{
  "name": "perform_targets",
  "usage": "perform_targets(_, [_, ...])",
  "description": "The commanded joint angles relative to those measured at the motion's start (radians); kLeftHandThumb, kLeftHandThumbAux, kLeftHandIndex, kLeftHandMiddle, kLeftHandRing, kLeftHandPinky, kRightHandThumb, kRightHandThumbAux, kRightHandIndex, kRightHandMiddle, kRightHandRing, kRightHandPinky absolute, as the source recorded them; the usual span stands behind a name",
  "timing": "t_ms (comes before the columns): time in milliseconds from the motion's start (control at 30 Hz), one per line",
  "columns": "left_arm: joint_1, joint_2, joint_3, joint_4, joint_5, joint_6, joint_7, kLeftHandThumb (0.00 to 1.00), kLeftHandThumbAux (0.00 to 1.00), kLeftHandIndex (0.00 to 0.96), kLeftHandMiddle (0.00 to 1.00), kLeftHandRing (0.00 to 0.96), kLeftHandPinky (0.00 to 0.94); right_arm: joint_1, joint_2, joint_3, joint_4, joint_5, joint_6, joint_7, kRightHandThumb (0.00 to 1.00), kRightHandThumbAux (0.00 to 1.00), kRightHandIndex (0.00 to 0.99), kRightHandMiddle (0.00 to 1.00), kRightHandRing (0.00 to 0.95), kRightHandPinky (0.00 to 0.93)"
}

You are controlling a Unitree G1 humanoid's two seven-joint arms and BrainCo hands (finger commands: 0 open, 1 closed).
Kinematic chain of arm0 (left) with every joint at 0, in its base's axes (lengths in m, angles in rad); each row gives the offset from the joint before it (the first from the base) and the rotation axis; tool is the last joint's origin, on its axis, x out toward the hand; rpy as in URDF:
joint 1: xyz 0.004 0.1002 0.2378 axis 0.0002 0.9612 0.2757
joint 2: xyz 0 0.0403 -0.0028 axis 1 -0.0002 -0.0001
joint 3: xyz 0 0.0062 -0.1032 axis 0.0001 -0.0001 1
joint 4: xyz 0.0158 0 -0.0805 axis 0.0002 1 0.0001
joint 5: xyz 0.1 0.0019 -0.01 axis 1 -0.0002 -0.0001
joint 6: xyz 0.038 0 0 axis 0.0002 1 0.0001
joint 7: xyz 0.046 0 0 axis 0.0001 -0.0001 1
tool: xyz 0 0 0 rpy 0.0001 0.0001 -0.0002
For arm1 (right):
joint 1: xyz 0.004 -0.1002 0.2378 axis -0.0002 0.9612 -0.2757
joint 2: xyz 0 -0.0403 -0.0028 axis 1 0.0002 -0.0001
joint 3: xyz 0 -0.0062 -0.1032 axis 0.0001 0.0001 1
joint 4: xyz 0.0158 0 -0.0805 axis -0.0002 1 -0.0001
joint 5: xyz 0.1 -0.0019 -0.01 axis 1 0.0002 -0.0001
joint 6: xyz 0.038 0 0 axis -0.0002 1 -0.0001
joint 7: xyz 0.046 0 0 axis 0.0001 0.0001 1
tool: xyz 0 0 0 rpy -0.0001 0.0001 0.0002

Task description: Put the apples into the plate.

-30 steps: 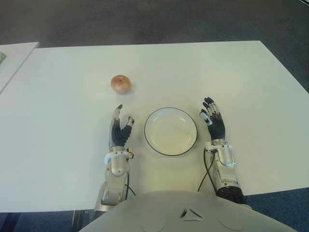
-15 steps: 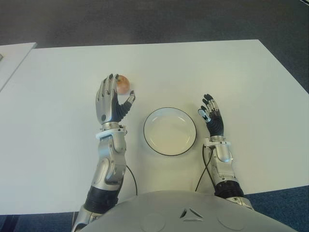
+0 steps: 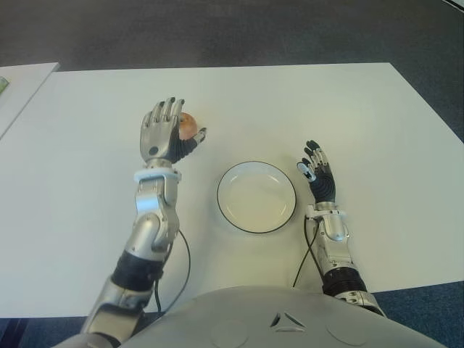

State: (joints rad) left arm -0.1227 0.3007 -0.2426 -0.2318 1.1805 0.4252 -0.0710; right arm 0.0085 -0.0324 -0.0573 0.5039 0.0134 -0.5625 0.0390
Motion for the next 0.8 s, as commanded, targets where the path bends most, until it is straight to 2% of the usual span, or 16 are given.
perform_targets(33, [-0.096, 0.107, -0.001, 0.13, 0.003, -0.05, -0.071, 0.308, 0.271, 0.013, 0.0, 0.0, 0.0, 0.076, 0.009, 0.006, 0.123, -0.019, 0.046, -0.012, 0.159, 0.478, 0.0, 0.0, 0.0, 0.0])
perform_targets(433, [-0.185, 0.19, -0.073, 0.241, 0.013, -0.114, -0.107, 0.302, 0.252, 0.0, 0.0, 0.0, 0.0, 0.071, 0.002, 0.017, 0.14, -0.042, 0.043, -0.041, 0.145, 0.471, 0.0, 0.0, 0.0, 0.0])
perform_targets(800, [-0.315, 0.189, -0.122, 0.474, -0.053, -0.233, -0.043, 0.3, 0.243, 0.0, 0.0, 0.0, 0.0, 0.069, -0.004, 0.023, 0.148, -0.052, 0.052, -0.068, 0.138, 0.47, 0.0, 0.0, 0.0, 0.0])
